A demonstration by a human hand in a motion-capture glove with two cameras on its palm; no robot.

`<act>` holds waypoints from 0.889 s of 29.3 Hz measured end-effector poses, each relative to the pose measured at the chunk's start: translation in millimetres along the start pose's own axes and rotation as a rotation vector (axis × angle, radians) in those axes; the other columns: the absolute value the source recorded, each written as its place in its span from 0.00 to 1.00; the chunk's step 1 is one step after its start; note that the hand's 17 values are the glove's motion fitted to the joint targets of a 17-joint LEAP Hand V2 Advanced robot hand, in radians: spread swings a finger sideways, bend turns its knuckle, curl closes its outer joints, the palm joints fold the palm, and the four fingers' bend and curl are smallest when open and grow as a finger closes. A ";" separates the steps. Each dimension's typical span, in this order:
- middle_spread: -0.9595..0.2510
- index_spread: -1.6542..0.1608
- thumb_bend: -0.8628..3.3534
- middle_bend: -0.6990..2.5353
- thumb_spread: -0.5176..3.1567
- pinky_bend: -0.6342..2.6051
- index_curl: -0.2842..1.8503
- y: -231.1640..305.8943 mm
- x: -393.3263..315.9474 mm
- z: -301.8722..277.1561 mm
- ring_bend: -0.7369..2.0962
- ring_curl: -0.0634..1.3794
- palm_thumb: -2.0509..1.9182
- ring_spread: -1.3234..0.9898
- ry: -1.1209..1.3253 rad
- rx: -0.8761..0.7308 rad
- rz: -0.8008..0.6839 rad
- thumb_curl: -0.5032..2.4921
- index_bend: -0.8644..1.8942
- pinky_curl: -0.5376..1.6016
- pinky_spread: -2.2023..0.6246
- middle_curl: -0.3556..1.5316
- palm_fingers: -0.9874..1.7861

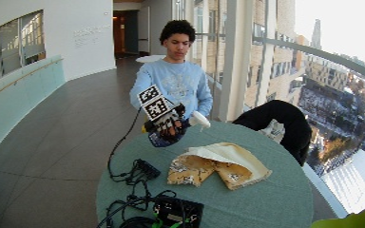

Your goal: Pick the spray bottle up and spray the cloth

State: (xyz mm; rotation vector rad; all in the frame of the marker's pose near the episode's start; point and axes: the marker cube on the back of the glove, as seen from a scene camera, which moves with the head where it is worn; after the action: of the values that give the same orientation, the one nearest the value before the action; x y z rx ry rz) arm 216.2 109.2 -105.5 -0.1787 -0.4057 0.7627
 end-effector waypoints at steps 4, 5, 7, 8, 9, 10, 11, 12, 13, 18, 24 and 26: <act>0.77 0.77 0.20 0.28 0.38 0.34 0.20 -0.6 -1.3 -1.2 0.47 0.30 0.74 0.58 0.003 0.003 -0.005 0.42 0.34 0.43 0.81 0.41 0.70; 0.77 0.77 0.20 0.28 0.38 0.34 0.20 -0.5 -1.4 -1.2 0.47 0.30 0.74 0.58 0.004 0.003 -0.006 0.42 0.34 0.43 0.81 0.41 0.70; 0.77 0.77 0.20 0.28 0.38 0.34 0.20 -0.5 -1.8 -1.0 0.47 0.30 0.74 0.58 0.004 0.004 -0.007 0.42 0.34 0.43 0.81 0.41 0.70; 0.77 0.77 0.20 0.28 0.38 0.34 0.20 -0.6 -2.0 -0.9 0.47 0.30 0.74 0.58 0.002 0.004 -0.007 0.42 0.34 0.43 0.81 0.41 0.70; 0.77 0.77 0.20 0.28 0.38 0.34 0.20 -0.6 -2.3 -0.8 0.47 0.30 0.74 0.58 0.000 0.005 -0.006 0.42 0.34 0.43 0.81 0.41 0.70; 0.77 0.77 0.20 0.28 0.38 0.34 0.20 -0.5 -2.6 -0.6 0.47 0.30 0.74 0.58 -0.003 0.006 -0.005 0.42 0.34 0.43 0.81 0.41 0.70; 0.77 0.77 0.20 0.28 0.38 0.34 0.20 -0.3 -3.0 -0.5 0.47 0.30 0.74 0.58 -0.007 0.008 -0.006 0.42 0.34 0.43 0.81 0.41 0.70; 0.77 0.77 0.20 0.28 0.38 0.34 0.20 0.2 -3.6 -0.4 0.47 0.30 0.74 0.58 -0.012 0.009 -0.009 0.42 0.34 0.43 0.81 0.41 0.70; 0.77 0.77 0.20 0.28 0.38 0.34 0.20 0.7 -4.5 -0.4 0.47 0.30 0.74 0.58 -0.021 0.011 -0.013 0.42 0.34 0.43 0.81 0.41 0.70; 0.77 0.77 0.20 0.28 0.38 0.34 0.21 2.6 -14.4 -1.1 0.47 0.30 0.74 0.58 -0.091 0.040 -0.053 0.42 0.34 0.43 0.81 0.41 0.70; 0.77 0.77 0.20 0.28 0.38 0.34 0.21 5.6 -43.9 -2.0 0.47 0.30 0.74 0.58 -0.178 0.106 -0.162 0.42 0.34 0.43 0.81 0.41 0.70; 0.77 0.77 0.20 0.28 0.38 0.34 0.21 7.0 -56.9 -1.7 0.47 0.30 0.74 0.58 -0.210 0.136 -0.200 0.42 0.34 0.43 0.81 0.41 0.70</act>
State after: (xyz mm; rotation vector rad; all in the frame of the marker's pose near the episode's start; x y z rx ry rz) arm 175.5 74.2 -125.7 0.0701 -0.5605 0.6108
